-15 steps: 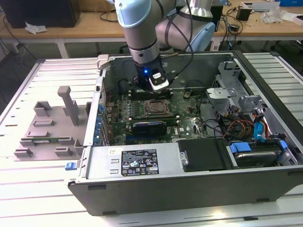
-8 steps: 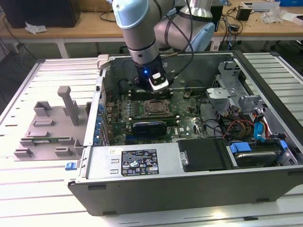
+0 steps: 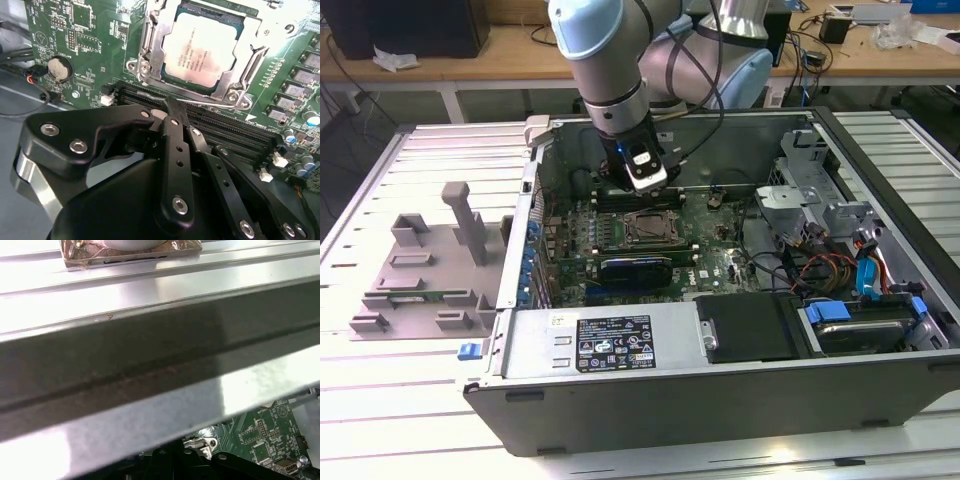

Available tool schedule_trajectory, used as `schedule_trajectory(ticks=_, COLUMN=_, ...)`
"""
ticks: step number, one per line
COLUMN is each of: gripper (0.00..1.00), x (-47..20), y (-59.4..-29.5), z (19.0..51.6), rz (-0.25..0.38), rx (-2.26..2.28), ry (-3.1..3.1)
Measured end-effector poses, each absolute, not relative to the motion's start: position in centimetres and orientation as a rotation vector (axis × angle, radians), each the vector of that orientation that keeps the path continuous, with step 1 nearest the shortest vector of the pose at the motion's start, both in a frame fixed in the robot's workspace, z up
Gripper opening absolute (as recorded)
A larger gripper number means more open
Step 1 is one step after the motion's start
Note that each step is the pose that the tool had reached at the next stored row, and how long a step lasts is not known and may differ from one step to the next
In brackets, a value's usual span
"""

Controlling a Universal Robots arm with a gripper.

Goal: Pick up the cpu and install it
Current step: 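Install the first cpu locking lever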

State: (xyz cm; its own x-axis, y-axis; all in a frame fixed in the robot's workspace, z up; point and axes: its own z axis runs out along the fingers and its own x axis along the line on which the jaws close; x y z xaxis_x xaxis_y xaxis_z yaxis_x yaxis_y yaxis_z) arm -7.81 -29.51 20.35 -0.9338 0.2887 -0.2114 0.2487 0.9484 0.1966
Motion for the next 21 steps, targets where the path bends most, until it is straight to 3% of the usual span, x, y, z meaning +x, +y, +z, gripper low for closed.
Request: schedule_trajectory(ticks=21, gripper=0.11, x=-7.02, y=-29.75, z=19.33, rz=0.243, rx=0.396, ry=2.855)
